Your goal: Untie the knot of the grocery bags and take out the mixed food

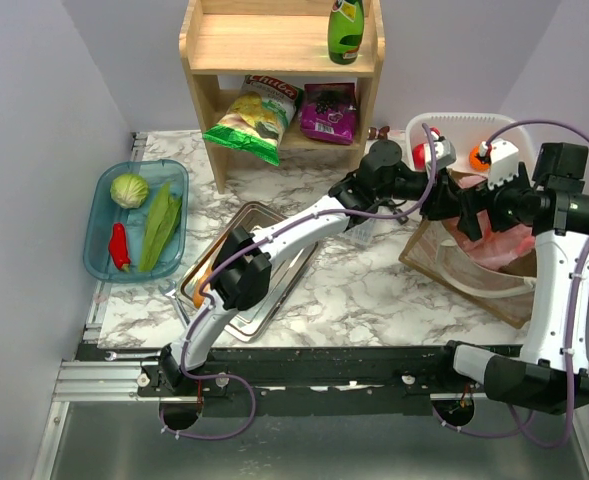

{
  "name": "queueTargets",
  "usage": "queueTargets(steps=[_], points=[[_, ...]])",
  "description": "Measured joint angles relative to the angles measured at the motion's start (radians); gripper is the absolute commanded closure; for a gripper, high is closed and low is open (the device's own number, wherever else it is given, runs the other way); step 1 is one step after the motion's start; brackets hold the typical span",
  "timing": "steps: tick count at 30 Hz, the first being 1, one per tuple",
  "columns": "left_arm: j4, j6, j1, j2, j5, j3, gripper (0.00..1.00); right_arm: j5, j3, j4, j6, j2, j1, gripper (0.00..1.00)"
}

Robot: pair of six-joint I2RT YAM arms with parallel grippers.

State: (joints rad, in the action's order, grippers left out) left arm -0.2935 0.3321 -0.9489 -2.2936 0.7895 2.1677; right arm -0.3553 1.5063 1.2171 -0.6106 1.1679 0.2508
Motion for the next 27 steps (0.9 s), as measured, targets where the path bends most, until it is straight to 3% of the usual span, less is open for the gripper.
queueTargets(steps=[9,15,17,19,21,24,27], points=[[0.159,-0.103,0.005,-0.016,-0.061,0.013,0.60,-0.005,0.254,0.026,0.064,0.063,0.000,0.00],[0.213,-0.146,-0.002,-0.031,-0.071,0.014,0.59,0.030,0.281,0.045,0.064,0.044,0.000,0.00],[0.218,-0.153,-0.002,-0.031,-0.073,0.016,0.52,0.045,0.283,0.050,0.064,0.044,0.000,0.11],[0.220,-0.155,-0.001,-0.031,-0.074,0.014,0.44,0.050,0.288,0.058,0.065,0.046,0.000,0.36],[0.204,-0.146,0.000,-0.028,-0.073,0.000,0.37,0.059,0.287,0.063,0.066,0.047,0.000,0.55],[0.183,-0.137,0.005,-0.006,-0.070,-0.039,0.26,0.113,0.211,0.040,0.075,0.029,0.000,0.65],[0.167,-0.130,0.006,0.041,-0.066,-0.087,0.21,0.194,0.019,-0.003,0.074,-0.008,0.000,0.67]])
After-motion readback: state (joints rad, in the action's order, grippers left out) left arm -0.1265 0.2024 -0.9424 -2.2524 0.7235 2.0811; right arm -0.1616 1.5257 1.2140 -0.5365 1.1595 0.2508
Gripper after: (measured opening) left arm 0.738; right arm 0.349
